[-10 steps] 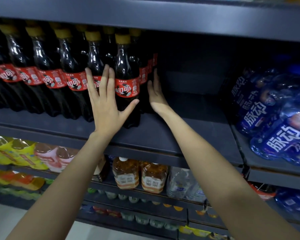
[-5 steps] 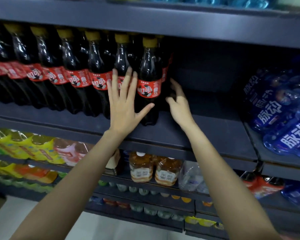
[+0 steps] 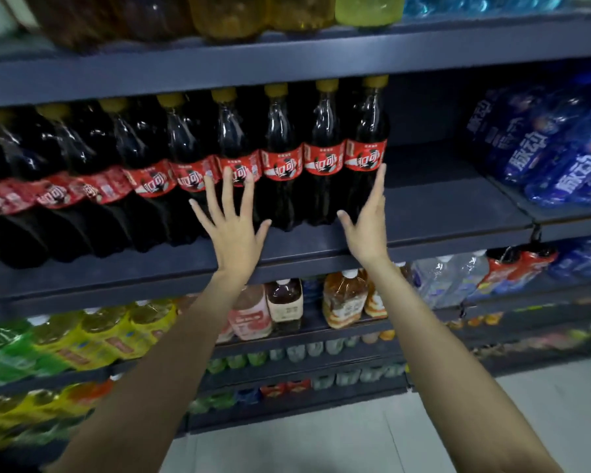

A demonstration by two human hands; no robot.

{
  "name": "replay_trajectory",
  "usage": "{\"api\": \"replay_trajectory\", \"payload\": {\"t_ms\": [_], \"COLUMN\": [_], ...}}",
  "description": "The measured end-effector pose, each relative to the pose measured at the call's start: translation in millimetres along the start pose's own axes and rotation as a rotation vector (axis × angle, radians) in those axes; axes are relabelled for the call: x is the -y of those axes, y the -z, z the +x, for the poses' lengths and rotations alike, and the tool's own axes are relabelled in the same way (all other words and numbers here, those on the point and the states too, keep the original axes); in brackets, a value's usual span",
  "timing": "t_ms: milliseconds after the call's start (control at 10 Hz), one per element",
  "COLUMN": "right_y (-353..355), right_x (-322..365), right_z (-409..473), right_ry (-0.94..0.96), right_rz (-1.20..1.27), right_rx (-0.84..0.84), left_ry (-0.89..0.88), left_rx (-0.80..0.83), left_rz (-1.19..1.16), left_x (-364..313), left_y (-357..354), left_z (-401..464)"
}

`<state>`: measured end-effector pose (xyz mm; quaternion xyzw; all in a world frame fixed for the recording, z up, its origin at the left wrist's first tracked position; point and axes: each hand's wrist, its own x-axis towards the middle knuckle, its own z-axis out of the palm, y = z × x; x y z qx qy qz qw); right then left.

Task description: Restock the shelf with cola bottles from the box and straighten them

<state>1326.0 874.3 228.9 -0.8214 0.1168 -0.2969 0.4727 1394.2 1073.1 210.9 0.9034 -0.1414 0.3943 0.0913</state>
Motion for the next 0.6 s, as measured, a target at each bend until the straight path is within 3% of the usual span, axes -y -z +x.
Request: {"api": "replay_trajectory", "payload": {"t_ms": [300, 600], "right_y": [-1, 39], "right_x": [8, 43], "right_z": [5, -32], "right_ry": [-0.051, 0.048], "right_rz": [-0.181, -0.431], "right_rx": [0.023, 0.176], "left_ry": [-0.020, 0.033], "left_rx": [0.074, 0.098], "left_rz": [0.050, -0.248], "left_x": [1, -3], "left_y": [-2, 46], "left_z": [2, -19]}}
